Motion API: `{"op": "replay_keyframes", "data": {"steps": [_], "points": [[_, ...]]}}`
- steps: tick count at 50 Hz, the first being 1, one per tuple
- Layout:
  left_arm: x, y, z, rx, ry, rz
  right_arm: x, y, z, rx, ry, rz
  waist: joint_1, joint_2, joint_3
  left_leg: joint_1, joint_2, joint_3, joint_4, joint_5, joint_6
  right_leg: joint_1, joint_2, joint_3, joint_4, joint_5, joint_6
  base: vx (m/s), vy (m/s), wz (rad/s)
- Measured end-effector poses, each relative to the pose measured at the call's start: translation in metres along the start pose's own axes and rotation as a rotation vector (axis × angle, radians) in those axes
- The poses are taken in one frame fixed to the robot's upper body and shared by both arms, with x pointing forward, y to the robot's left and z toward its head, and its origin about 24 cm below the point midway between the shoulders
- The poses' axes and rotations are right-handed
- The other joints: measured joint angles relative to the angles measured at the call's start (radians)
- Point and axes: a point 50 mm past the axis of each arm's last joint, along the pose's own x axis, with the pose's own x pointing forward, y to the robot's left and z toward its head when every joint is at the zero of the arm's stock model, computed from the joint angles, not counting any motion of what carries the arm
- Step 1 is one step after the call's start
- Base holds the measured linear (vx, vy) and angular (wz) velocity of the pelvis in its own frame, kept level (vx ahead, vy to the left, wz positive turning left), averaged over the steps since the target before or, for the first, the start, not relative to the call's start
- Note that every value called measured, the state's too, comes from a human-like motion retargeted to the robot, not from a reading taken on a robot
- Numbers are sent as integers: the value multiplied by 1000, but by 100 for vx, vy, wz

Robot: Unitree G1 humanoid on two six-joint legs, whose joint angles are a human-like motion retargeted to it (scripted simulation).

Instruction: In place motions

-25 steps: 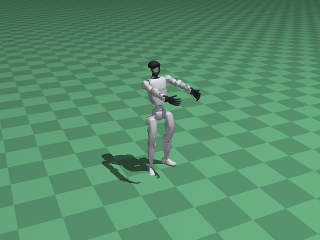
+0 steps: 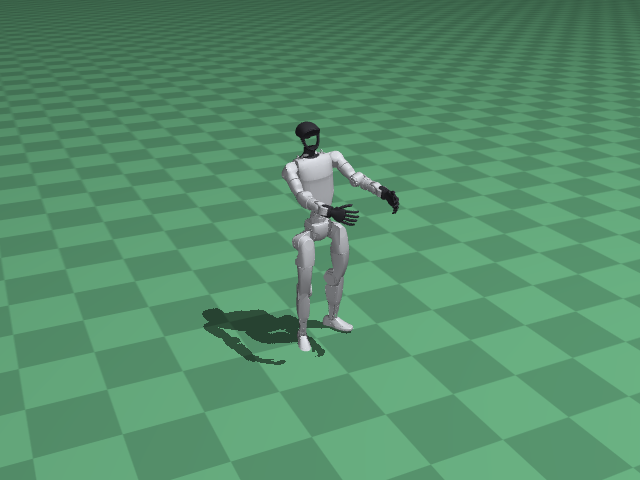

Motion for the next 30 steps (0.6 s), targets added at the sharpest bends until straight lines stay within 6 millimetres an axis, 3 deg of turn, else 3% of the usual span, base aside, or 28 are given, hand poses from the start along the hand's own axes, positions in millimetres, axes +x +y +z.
{"op": "replay_keyframes", "data": {"steps": [3, 7, 11, 15, 19, 23, 25, 27, 30], "points": [[-15, 13, -47, 14, 82, 5, -14, 15, -39, 27, 36, -40, -2, -1, 19, 10, -1, 1, -2, -1, 1, 7, 0, 2, 1, 0, 0, 0, 0, 0], [-51, 26, -133, 15, 289, 61, -50, 43, -121, 172, 241, -101, 4, -6, 41, 19, -3, 3, -6, -2, -1, 10, -3, 6, 2, 0, 0, 0, 0, 0], [-110, 20, -229, -54, 611, 109, -110, 82, -206, 276, 573, -88, 9, -4, 56, 20, -4, 5, -10, -2, -3, 7, -3, 9, 1, 0, 2, 0, 0, 0], [-180, 6, -299, -84, 944, 115, -182, 124, -267, 288, 949, -50, 2, -4, 81, 24, -4, 2, -10, -1, -3, 14, -4, 6, -1, 0, 2, 0, 0, 0], [-250, -15, -341, -117, 1206, 135, -251, 163, -297, 266, 1293, 15, -4, -6, 106, 29, -6, -1, -10, 0, -3, 21, -5, 5, -1, 0, 2, 0, 0, 0], [-315, -42, -362, -122, 1416, 152, -309, 197, -302, 322, 1596, 129, -11, -5, 115, 22, -13, -8, -11, -2, -2, 22, 7, -3, -16, 0, -9, 1, 0, -6], [-341, -58, -368, -118, 1496, 109, -327, 212, -300, 406, 1699, 205, 37, -10, 111, 22, 1, 49, -4, -14, -16, 16, 12, 54, -11, -17, -4, 0, 0, -66], [-358, -75, -371, -219, 1544, 110, -336, 225, -296, 523, 1744, 235, -7, -9, 96, -33, 51, -3, 78, -49, -66, 9, -41, 10, 25, -45, 37, -3, -2, 64], [-366, -91, -372, -482, 1519, 305, -336, 229, -297, 644, 1708, 134, -17, 11, 85, -40, 40, -12, 66, -53, -44, -7, -33, -6, 32, -43, 40, 0, -1, 28]]}}
